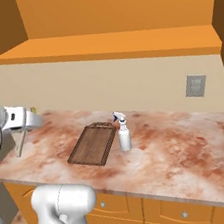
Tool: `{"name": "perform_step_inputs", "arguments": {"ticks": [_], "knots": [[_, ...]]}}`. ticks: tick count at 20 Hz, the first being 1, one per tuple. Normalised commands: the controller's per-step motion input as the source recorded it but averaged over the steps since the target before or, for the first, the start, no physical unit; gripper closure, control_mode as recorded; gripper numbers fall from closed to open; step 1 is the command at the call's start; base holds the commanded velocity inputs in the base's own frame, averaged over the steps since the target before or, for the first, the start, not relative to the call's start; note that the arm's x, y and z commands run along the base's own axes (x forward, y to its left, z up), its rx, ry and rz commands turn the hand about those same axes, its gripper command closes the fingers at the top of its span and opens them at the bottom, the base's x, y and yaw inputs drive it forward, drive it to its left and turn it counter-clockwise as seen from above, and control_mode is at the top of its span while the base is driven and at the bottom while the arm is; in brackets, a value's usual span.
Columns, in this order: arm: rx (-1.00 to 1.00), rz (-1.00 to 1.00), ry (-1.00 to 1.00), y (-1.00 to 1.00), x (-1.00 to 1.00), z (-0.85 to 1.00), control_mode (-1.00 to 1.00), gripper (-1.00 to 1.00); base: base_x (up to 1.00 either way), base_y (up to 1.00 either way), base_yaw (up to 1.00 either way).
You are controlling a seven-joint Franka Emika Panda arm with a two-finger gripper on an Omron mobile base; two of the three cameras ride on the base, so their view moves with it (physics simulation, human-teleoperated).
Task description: Grab the spray bottle from the cabinet, then place it next to the cutting board for sanitizing. Then grab the dish brush from the countertop next to the sink and place it next to the cutting board.
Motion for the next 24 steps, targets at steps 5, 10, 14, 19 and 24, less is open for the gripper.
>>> {"name": "perform_step_inputs", "arguments": {"ticks": [5, 10, 14, 19, 24], "knots": [[0.01, 0.00, 0.18, 0.04, 0.66, -0.61, -1.00, 1.00, 0.00, 0.00, 0.00], [0.02, 0.00, 0.15, 0.00, 0.62, -0.62, -1.00, 1.00, 0.00, 0.00, 0.00], [0.03, 0.00, 0.12, 0.04, 0.63, -0.66, -1.00, 1.00, 0.00, 0.00, 0.00], [0.03, 0.00, 0.09, 0.16, 0.63, -0.64, -1.00, 1.00, 0.00, 0.00, 0.00], [0.02, 0.00, 0.07, 0.22, 0.63, -0.60, -1.00, 1.00, 0.00, 0.00, 0.00]]}}
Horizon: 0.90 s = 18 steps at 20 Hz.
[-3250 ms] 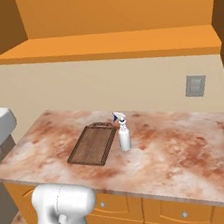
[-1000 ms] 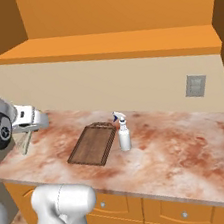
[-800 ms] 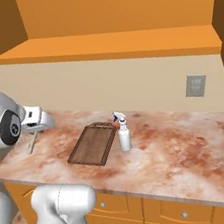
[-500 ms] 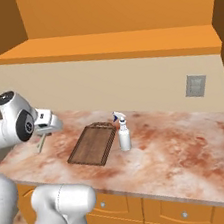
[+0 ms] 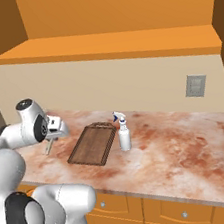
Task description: Grab the spray bottle from the cabinet, then place it next to the cutting board for sanitizing. Then grab the dish brush from the countertop next to the sink and place it next to the cutting board.
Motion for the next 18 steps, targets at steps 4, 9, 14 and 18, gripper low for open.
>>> {"name": "perform_step_inputs", "arguments": {"ticks": [4, 9, 14, 18], "knots": [[0.00, 0.00, 0.07, 0.17, 0.64, -0.59, -1.00, 1.00, 0.00, 0.00, 0.00], [0.00, 0.00, 0.10, 0.02, 0.54, -0.45, -1.00, 1.00, 0.00, 0.00, 0.00], [0.00, 0.00, 0.09, 0.00, 0.36, -0.32, -1.00, 1.00, 0.00, 0.00, 0.00], [0.00, 0.00, 0.08, 0.00, 0.27, -0.37, -1.00, 1.00, 0.00, 0.00, 0.00]]}}
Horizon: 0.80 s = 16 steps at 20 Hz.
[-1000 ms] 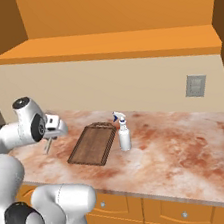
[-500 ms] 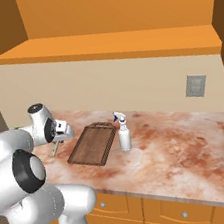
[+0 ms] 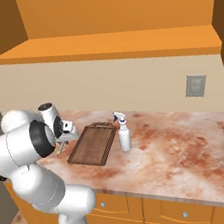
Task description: Grab the spray bottle from the cabinet, then place it next to the cutting board for sanitizing. Then grab the dish brush from the countertop next to the sink and place it next to the cutting board.
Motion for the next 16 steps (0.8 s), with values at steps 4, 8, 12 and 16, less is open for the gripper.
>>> {"name": "perform_step_inputs", "arguments": {"ticks": [4, 8, 12, 16], "knots": [[0.00, -0.01, 0.04, 0.00, 0.22, -0.40, -1.00, 1.00, 0.00, 0.00, 0.00], [0.00, -0.03, 0.04, 0.00, 0.14, -0.35, -1.00, 1.00, 0.00, 0.00, 0.00], [0.00, -0.05, 0.05, 0.02, 0.11, -0.35, -1.00, 1.00, 0.00, 0.00, 0.00], [0.00, -0.06, 0.06, 0.08, 0.11, -0.39, -1.00, 1.00, 0.00, 0.00, 0.00]]}}
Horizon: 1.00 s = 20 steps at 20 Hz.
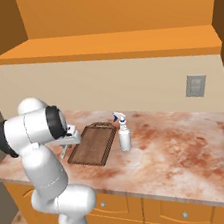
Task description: Grab the spray bottle from the cabinet, then place it next to the cutting board for sanitizing. Then grab the dish brush from the countertop next to the sink and place it next to the cutting board.
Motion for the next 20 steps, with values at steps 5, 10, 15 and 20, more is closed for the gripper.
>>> {"name": "perform_step_inputs", "arguments": {"ticks": [5, 10, 15, 20], "knots": [[0.00, -0.06, 0.05, 0.16, 0.09, -0.43, -1.00, -1.00, 0.00, 0.00, 0.00], [0.00, -0.06, 0.00, 0.07, 0.00, -0.05, -1.00, -1.00, 0.00, 0.00, 0.00], [0.00, -0.03, -0.04, 0.01, -0.04, 0.04, -1.00, -1.00, 0.00, 0.00, 0.00], [0.00, -0.06, -0.29, -0.01, -0.31, 0.42, -1.00, -1.00, 0.00, 0.00, 0.00]]}}
